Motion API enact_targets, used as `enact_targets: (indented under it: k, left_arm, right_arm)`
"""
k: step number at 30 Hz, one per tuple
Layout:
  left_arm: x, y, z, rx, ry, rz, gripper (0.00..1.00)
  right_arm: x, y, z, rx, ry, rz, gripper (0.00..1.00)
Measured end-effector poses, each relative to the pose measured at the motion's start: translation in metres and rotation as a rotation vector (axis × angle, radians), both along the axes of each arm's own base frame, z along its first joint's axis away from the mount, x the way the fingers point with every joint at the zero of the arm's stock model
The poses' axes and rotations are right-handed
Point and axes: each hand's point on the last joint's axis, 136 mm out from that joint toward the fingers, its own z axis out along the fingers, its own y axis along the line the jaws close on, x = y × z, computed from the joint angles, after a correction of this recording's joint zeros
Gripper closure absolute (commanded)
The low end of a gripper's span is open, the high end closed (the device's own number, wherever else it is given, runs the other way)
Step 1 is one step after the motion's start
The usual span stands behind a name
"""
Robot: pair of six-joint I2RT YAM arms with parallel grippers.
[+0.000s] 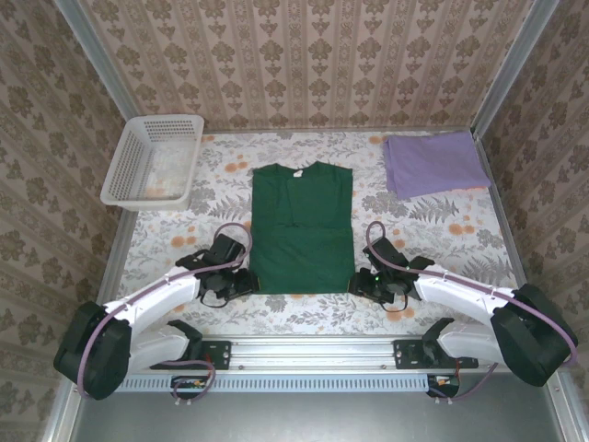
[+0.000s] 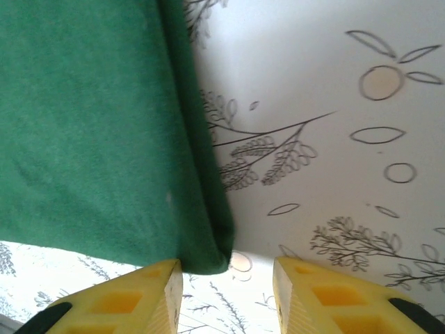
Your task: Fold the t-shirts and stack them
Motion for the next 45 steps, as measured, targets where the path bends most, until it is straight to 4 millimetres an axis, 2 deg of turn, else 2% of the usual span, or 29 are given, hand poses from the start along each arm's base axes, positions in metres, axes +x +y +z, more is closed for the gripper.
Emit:
enact_targets:
  k: [1, 9, 15, 17, 20, 28, 35, 40, 45]
  left_arm:
    - [0.001, -0.001, 0.0, -0.003, -0.003, -0.003, 0.7]
    - [0.002, -0.002, -0.006, 0.009, 0.003, -0.008, 0.72]
    - [0.004, -0.004, -0.01, 0.014, 0.006, -0.016, 0.93]
    - [0.006, -0.006, -0.008, 0.009, -0.002, -0.026, 1.0]
    - [0.007, -0.007, -0.008, 0.01, -0.012, -0.036, 1.0]
    - [0.0, -0.013, -0.005, 0.025, -0.034, -0.096, 1.0]
    - [-0.026, -0.03, 0.018, -0.009, -0.078, -0.221, 1.0]
    - [-0.043, -0.035, 0.03, -0.054, -0.076, -0.256, 1.0]
    - [-0.064, -0.035, 0.044, -0.118, -0.073, -0.29, 1.0]
  right_arm:
    - [0.001, 0.001, 0.001, 0.002, -0.003, 0.003, 0.6]
    - [0.008, 0.006, 0.003, -0.009, -0.007, 0.007, 0.65]
    - [0.01, 0.005, -0.007, -0.051, 0.017, 0.017, 0.81]
    - [0.013, 0.006, -0.006, -0.052, 0.008, 0.021, 0.89]
    - [0.015, 0.007, -0.005, -0.052, 0.002, 0.024, 1.0]
    - [0.012, 0.003, 0.001, -0.063, -0.018, 0.032, 1.0]
    - [-0.02, -0.005, 0.012, -0.051, -0.035, 0.071, 1.0]
    - [-0.052, -0.008, 0.011, -0.042, -0.009, 0.104, 1.0]
    - [-0.078, -0.005, 0.022, -0.014, -0.009, 0.148, 1.0]
